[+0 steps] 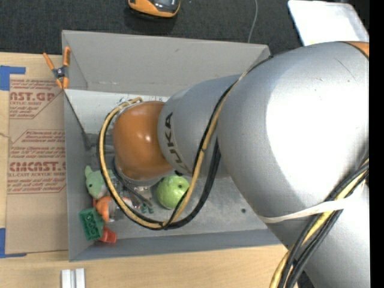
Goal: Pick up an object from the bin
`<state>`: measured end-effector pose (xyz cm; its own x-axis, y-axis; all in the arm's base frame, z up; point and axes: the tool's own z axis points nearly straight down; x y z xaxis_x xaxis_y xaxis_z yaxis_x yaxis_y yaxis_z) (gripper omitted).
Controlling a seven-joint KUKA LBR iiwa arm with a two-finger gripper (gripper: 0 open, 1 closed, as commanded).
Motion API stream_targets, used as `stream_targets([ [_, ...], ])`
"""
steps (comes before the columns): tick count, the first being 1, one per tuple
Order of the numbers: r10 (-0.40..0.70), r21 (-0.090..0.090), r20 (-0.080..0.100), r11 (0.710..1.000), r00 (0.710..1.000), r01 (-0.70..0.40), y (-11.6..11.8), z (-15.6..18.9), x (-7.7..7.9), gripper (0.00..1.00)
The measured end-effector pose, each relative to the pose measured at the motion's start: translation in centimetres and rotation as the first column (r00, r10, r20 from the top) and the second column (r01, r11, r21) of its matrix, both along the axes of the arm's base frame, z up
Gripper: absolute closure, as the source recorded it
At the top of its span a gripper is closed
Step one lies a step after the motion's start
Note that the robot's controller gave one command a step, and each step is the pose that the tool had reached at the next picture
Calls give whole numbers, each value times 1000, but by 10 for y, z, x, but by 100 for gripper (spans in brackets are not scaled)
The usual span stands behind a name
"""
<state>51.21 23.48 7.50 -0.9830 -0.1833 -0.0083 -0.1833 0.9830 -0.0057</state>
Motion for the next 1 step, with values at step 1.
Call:
stream_targets([
  [1,249,-10,7,969,969,-249,0,0,4,100],
])
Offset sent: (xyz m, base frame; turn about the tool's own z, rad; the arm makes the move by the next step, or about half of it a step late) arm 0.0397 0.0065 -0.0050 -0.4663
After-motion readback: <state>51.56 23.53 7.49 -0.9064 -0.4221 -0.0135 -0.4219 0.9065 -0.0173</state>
